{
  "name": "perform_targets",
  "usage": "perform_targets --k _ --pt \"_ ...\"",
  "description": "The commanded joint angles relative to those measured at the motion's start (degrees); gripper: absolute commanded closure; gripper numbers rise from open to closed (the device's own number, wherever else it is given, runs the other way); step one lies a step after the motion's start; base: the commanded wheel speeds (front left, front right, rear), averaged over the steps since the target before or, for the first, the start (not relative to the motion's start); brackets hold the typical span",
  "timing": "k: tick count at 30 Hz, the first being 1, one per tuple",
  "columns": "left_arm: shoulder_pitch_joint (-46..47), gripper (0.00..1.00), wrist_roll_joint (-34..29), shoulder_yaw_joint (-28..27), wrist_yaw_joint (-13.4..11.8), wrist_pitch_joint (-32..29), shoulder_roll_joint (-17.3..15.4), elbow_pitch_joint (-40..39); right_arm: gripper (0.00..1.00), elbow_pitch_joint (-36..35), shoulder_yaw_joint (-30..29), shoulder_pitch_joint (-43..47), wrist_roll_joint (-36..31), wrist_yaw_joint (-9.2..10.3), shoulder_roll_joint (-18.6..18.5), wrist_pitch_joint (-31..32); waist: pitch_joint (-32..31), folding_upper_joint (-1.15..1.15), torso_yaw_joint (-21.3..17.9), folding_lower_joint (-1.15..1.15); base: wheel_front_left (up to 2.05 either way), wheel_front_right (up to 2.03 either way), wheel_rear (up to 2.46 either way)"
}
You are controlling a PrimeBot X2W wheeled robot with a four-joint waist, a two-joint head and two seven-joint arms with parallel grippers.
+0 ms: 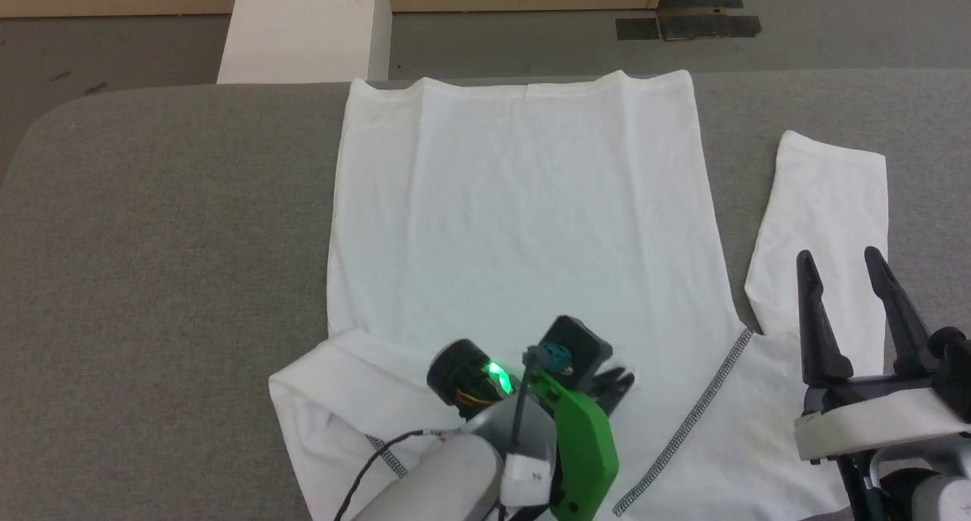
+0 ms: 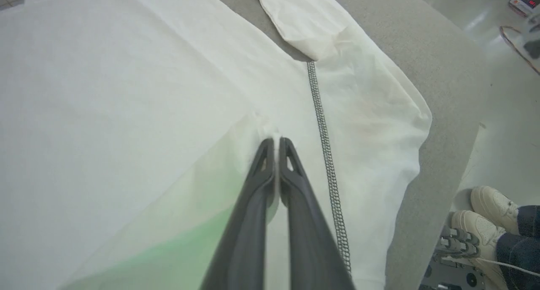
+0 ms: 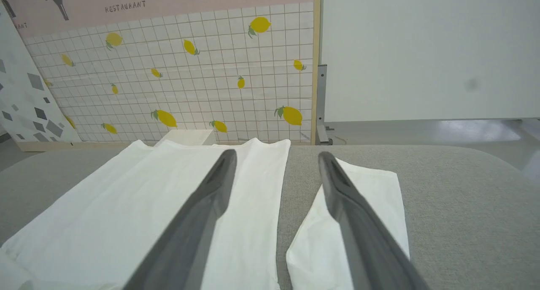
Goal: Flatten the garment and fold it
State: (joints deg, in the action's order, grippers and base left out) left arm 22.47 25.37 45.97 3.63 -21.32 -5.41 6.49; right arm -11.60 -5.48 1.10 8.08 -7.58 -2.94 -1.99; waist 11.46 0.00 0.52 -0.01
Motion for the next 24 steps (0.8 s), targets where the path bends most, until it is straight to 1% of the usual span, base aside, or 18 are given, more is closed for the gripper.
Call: perform_targets --k 1,3,4,5,6,8,11,15,17,19,22,24 --pt "1.29 1.0 -1.12 1.02 0.67 0.46 0.49 1.86 0.0 0.29 0.19 -0.68 0.33 0.09 0.06 -0.27 0.38 0.0 -0.57 0.01 0.0 0.0 0.0" --pt "1.8 1.0 -1.2 2.82 1.28 1.09 1.1 5.53 0.0 0.67 0.33 -0.73 0.46 0.09 0.06 -0.37 0.47 0.0 -0.94 0.01 0.0 0.0 0.0" --pt "2.08 0.85 -1.26 3.69 1.52 1.43 1.36 7.38 0.0 0.86 0.41 -0.76 0.5 0.09 0.06 -0.43 0.5 0.0 -1.12 0.01 0.0 0.0 0.0" --pt "2.19 0.58 -0.85 4.52 1.82 1.63 1.61 9.09 0.0 1.03 0.47 -0.78 0.56 0.09 0.06 -0.49 0.48 0.0 -1.28 0.01 0.0 0.0 0.0" --pt "2.32 0.0 0.42 5.82 2.33 1.68 1.96 11.43 0.0 1.29 0.47 -0.77 0.56 0.09 0.06 -0.58 0.39 0.0 -1.49 0.01 0.0 0.0 0.0" --pt "2.6 0.0 2.03 6.64 2.74 2.13 2.19 12.46 0.0 1.47 0.31 -0.7 0.52 0.09 0.06 -0.61 0.28 0.0 -1.51 0.01 0.0 0.0 0.0" --pt "3.28 0.0 4.5 6.06 3.03 4.19 2.35 11.98 0.0 1.64 -0.09 -0.49 0.41 0.09 0.06 -0.6 -0.08 0.0 -1.27 0.01 0.0 0.0 0.0" --pt "3.62 0.0 7.94 1.41 2.67 10.18 2.31 8.43 0.0 1.62 -0.77 -0.11 0.24 0.09 0.06 -0.22 -0.78 0.0 -0.74 0.01 0.0 0.0 0.0" --pt "3.71 0.0 8.15 -1.87 1.45 14.14 1.16 6.25 0.0 1.48 -1.31 -0.12 0.0 0.09 0.06 0.14 -0.94 0.0 -0.44 0.01 0.0 0.0 0.0" --pt "3.53 0.0 7.49 -5.46 -0.59 18.29 -0.91 4.34 0.0 1.37 -2.03 -0.47 -0.39 0.09 0.06 0.61 -0.89 0.0 -0.17 0.01 0.0 0.0 0.0" --pt "2.73 0.0 5.74 -10.68 -4.23 24.07 -4.85 2.52 0.0 1.37 -3.53 -1.67 -0.83 0.09 0.06 1.52 -0.24 0.0 0.31 0.01 0.0 0.0 0.0" --pt "2.02 0.0 5.19 -14.2 -5.97 28.23 -7.16 1.99 0.0 1.65 -4.77 -2.97 -1.39 0.09 0.06 2.32 0.47 0.0 0.6 0.01 0.0 0.0 0.0"
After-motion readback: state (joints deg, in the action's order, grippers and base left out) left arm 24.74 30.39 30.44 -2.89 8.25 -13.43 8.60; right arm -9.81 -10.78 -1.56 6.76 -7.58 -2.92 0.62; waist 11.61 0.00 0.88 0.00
